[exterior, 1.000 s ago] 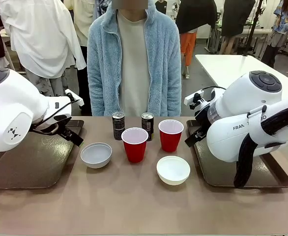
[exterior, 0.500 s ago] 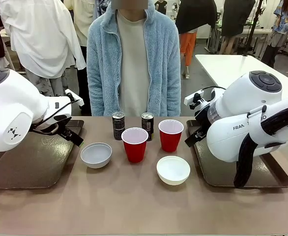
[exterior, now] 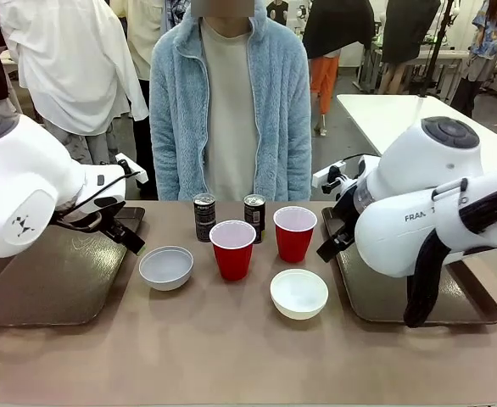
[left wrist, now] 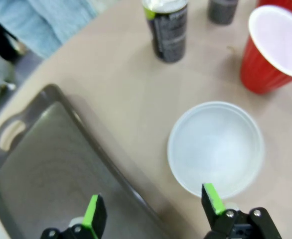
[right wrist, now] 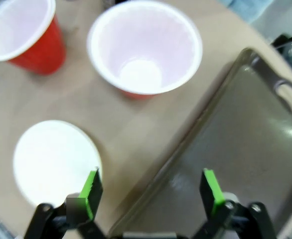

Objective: Prepare tableware on both trays.
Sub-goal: Pick up a Picnic Bowl from the table and place it on a Handle tray.

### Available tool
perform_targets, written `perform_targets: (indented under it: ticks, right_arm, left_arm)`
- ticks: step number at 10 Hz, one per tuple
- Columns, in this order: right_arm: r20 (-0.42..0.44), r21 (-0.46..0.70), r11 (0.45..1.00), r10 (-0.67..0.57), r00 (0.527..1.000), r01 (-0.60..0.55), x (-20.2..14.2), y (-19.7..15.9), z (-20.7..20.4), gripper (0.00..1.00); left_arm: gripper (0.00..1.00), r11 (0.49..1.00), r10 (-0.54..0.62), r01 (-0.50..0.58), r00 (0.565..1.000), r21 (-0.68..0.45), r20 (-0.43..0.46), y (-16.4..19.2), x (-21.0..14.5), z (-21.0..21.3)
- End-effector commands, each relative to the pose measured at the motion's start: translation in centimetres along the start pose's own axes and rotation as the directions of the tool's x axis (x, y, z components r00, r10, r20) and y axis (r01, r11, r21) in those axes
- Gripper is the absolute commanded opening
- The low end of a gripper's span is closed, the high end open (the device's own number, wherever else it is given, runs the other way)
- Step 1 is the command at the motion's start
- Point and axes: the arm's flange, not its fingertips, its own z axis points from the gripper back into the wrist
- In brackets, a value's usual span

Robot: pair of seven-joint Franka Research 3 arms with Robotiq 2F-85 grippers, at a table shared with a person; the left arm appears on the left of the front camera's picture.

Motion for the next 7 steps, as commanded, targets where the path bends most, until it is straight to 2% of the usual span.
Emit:
perform_targets:
  ticks: [1, 3, 4, 5, 6, 7]
  right_arm:
    - [-0.069, 0.047, 0.999, -0.023, 0.997, 0.026, -8.1, 4.5, 7.7, 1.00]
    - [-0.175, 0.025, 0.992, -0.117, 0.978, 0.123, -14.3, 6.7, 11.1, 1.00]
    - [-0.234, 0.043, 0.984, -0.157, 0.959, 0.171, -16.9, 7.6, 11.4, 1.00]
    - [-0.268, 0.039, 0.981, -0.175, 0.947, 0.192, -18.0, 8.0, 11.2, 1.00]
    - [-0.203, 0.026, 0.995, -0.093, 0.975, 0.100, -2.9, 4.4, 11.9, 1.00]
    - [-0.203, 0.026, 0.995, -0.093, 0.975, 0.100, -2.9, 4.4, 11.9, 1.00]
  left_arm:
    - [1.00, 0.996, -0.065, 0.060, 0.994, -0.061, -0.083, -2.9, -8.4, 7.9]
    - [1.00, 0.990, -0.057, 0.031, 0.980, -0.138, -0.190, -3.4, -13.0, 10.8]
    - [1.00, 0.981, -0.067, 0.023, 0.972, -0.191, -0.223, -4.4, -14.6, 11.0]
    - [1.00, 0.981, -0.043, -0.001, 0.973, -0.193, -0.226, -4.8, -15.2, 10.9]
    - [1.00, 0.990, -0.059, 0.031, 0.976, -0.137, -0.210, -1.6, -2.6, 10.3]
    - [1.00, 0.990, -0.059, 0.031, 0.976, -0.137, -0.210, -1.6, -2.6, 10.3]
